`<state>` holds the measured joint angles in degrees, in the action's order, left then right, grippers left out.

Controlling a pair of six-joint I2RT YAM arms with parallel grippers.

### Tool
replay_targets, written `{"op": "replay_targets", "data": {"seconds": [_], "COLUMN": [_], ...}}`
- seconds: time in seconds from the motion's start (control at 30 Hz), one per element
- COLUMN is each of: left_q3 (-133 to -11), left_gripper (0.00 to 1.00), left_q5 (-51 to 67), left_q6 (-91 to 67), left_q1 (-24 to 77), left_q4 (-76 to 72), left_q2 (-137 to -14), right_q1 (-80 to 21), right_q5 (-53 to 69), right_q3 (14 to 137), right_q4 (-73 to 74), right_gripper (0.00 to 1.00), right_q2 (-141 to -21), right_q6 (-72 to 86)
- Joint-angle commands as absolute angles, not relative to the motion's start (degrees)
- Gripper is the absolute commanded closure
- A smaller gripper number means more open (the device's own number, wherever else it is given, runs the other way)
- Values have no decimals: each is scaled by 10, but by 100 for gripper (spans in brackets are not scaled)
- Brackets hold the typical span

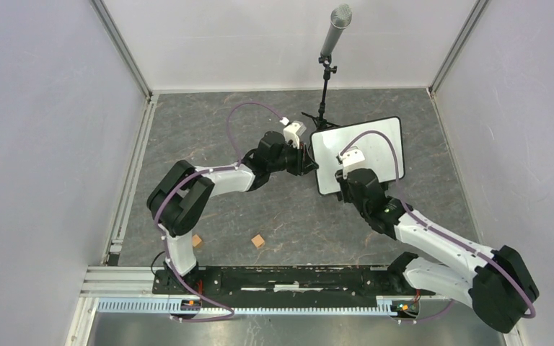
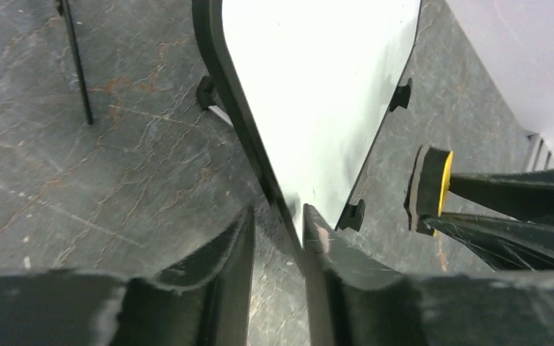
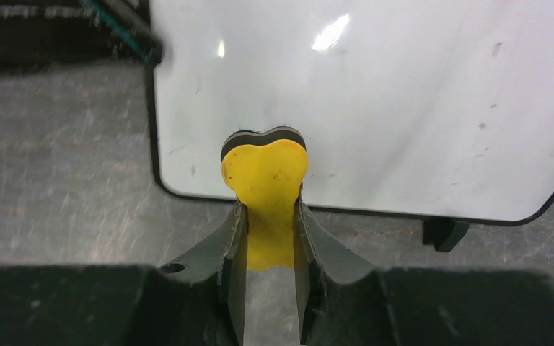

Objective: Erase the whiteboard

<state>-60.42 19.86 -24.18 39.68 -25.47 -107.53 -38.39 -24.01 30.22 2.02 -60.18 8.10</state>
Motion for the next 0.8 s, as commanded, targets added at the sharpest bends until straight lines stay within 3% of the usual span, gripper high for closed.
{"op": "replay_targets", "data": {"seconds": [0.0, 0.1, 0.3, 0.37, 0.57, 0.63, 0.77], "left_q3": [-592, -576, -493, -463, -422, -426, -470], "left_gripper": [53, 28, 5, 1, 0, 0, 0], "left_q5": [143, 120, 60, 42, -37, -50, -48], "left_q6": [-209, -227, -256, -265, -286, -297, -304], "left_q1": [397, 396, 396, 396, 396, 396, 396], "left_q4": [-196, -166, -56, -16, 143, 187, 248], "left_q2": [-1000, -955, -783, -704, -449, -383, -330], "right_q1": [-421, -480, -636, -671, -773, -778, -782], "right_q5": [-188, -163, -145, -135, -143, -148, -182], "right_q3": [282, 252, 239, 248, 256, 260, 284], "right_q4": [103, 112, 114, 116, 82, 75, 101], "right_gripper": [81, 81, 80, 80, 77, 68, 37], "right_q2": [-557, -535, -541, -570, -654, -668, -634], "right_q6": [90, 122, 184, 192, 186, 184, 180]}}
